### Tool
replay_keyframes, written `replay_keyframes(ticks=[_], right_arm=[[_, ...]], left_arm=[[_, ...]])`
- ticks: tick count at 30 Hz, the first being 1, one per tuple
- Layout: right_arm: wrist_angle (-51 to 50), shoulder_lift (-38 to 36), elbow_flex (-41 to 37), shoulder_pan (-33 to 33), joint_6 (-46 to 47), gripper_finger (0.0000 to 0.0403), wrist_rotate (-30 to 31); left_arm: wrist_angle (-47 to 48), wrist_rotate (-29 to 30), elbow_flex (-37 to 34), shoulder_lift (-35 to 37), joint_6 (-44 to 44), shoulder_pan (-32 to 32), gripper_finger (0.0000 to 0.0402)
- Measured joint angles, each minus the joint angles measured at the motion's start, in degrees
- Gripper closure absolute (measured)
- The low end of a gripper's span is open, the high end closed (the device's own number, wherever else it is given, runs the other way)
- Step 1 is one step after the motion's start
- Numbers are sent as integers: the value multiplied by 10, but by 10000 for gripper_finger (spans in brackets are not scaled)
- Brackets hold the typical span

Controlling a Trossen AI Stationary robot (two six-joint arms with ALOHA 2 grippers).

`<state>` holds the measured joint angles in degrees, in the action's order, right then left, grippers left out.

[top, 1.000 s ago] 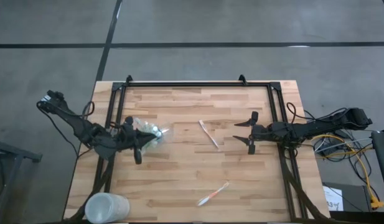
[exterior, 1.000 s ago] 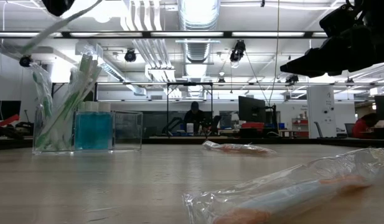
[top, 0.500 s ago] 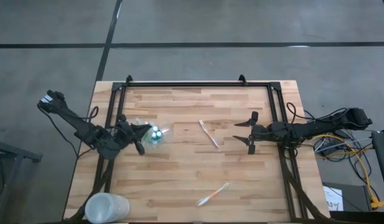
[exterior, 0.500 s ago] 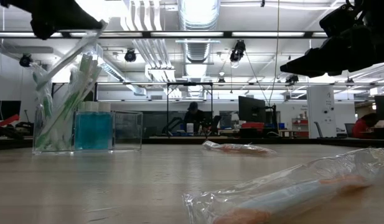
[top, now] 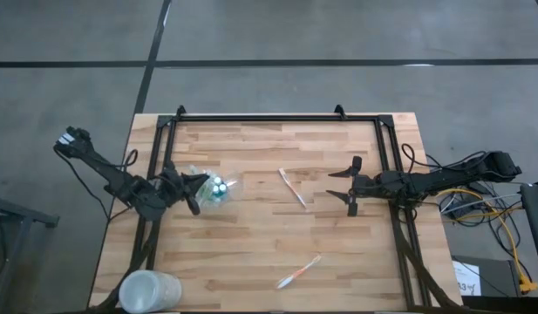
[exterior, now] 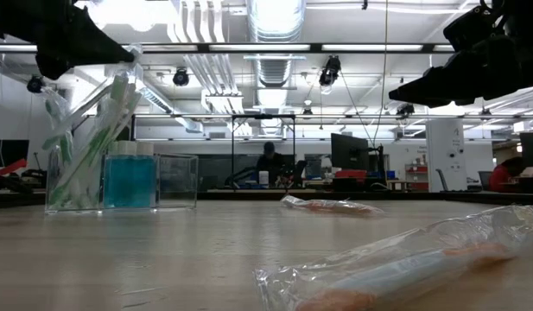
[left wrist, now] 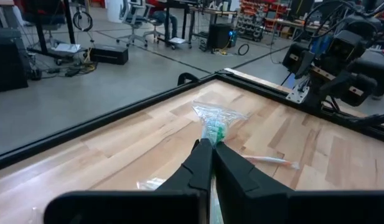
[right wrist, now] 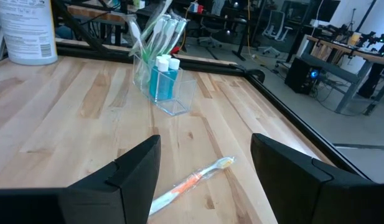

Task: Pick & Place toothbrushing station
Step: Put the green toothbrush into the transparent organizer

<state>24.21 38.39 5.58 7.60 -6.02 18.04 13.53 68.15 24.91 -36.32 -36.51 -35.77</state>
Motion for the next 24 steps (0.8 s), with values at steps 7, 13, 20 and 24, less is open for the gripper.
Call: replay_keyframes(ticks=[7, 13, 20, 24], right_arm=[[0, 0, 0, 0, 0, 158, 0], [0, 0, 0, 0, 0, 158, 0], [0, 0, 0, 0, 0, 158, 0], [0, 0, 0, 0, 0, 158, 0]], left_arm=[[-93, 16, 0, 7, 106, 0, 388], [-99, 29, -21, 6, 131, 0, 388], [-142, 23, -89, 6, 37, -1, 388], [-176, 22, -115, 6, 22, -6, 388]])
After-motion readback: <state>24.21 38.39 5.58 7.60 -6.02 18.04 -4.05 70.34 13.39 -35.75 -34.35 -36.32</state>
